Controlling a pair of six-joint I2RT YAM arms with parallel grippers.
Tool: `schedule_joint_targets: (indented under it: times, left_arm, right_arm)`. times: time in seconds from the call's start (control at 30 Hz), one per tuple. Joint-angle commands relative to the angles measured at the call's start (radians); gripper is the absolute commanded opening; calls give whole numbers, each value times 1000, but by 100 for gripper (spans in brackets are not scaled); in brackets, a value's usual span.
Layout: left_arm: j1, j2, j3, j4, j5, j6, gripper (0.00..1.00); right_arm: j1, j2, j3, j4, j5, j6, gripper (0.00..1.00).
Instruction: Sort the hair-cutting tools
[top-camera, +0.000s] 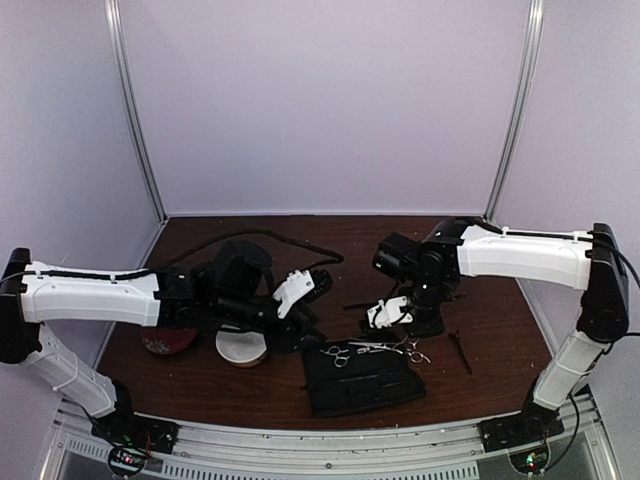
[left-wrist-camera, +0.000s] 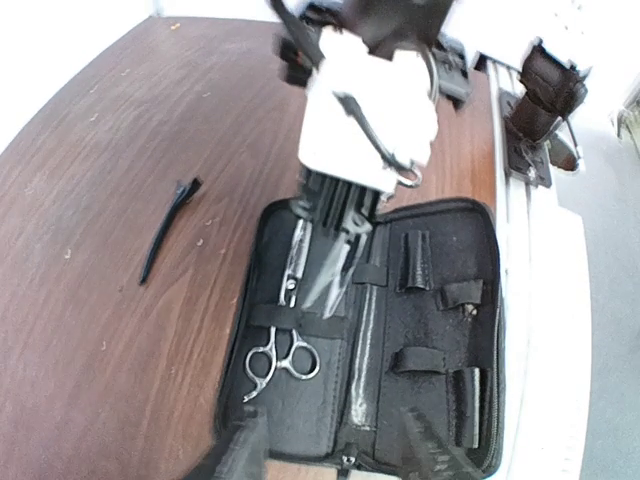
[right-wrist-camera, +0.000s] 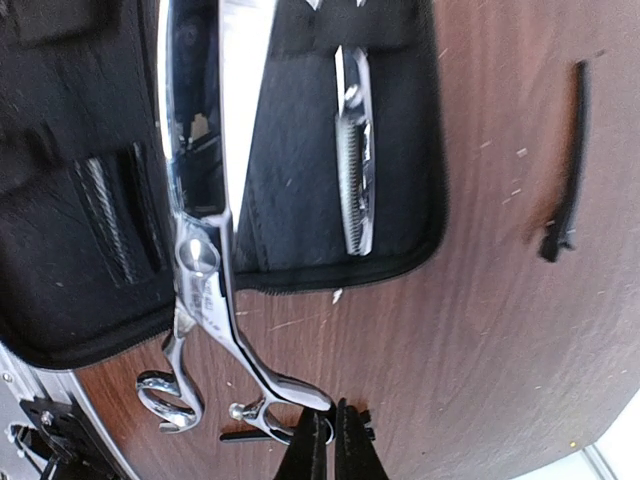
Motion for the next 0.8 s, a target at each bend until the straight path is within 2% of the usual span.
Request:
schedule_joint_targets:
  times: [0.0, 0.23, 0.57, 0.7, 0.77]
  left_arm:
    - [-1, 71, 32, 107, 94, 74, 55]
    - [-16, 162, 96, 139, 83, 63, 55]
    - [-16, 206, 134, 148, 113, 69, 43]
    - [-16, 229, 153, 128, 142, 73, 35]
    - [-16, 236, 157, 123, 147, 69, 36]
  right_arm:
    - [-3, -81, 26, 54, -68, 20, 0]
    - [13, -119, 16, 40, -92, 2, 0]
    - [30, -119, 12, 37, -80, -7, 0]
    - [32, -120, 12, 36, -79, -7, 0]
    - [32, -120, 12, 35, -76, -7, 0]
